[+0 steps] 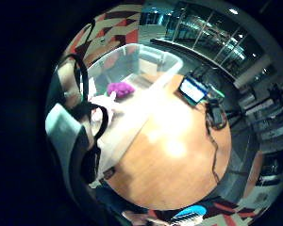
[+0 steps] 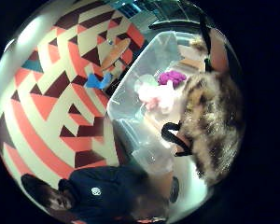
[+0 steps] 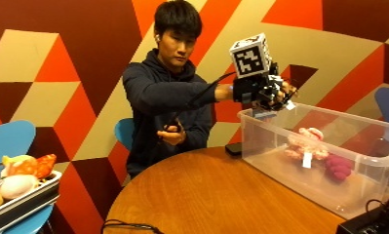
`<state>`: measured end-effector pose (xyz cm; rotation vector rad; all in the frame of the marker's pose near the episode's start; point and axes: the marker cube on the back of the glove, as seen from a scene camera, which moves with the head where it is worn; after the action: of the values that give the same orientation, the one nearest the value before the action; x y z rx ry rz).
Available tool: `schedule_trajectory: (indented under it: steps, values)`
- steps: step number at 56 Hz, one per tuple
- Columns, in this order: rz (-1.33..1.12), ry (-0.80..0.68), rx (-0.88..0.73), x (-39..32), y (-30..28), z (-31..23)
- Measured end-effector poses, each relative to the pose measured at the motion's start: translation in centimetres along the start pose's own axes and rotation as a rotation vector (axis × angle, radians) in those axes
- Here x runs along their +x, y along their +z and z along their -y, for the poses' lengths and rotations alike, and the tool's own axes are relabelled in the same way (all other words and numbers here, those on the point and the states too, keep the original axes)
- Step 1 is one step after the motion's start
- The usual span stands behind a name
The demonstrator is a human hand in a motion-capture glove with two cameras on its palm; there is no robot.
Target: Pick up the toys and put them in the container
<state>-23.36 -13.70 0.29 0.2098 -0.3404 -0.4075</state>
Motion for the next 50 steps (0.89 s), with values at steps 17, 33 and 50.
schedule_trajectory:
  steps: [17, 33, 50]
  values:
    - [-0.003, -0.104, -0.197, -1.7, 4.9, -0.4]
    - [0.054, -0.07, -0.111, -0.3, 1.8, -2.4]
    - [0.129, -0.086, -0.044, 1.7, -3.6, -8.1]
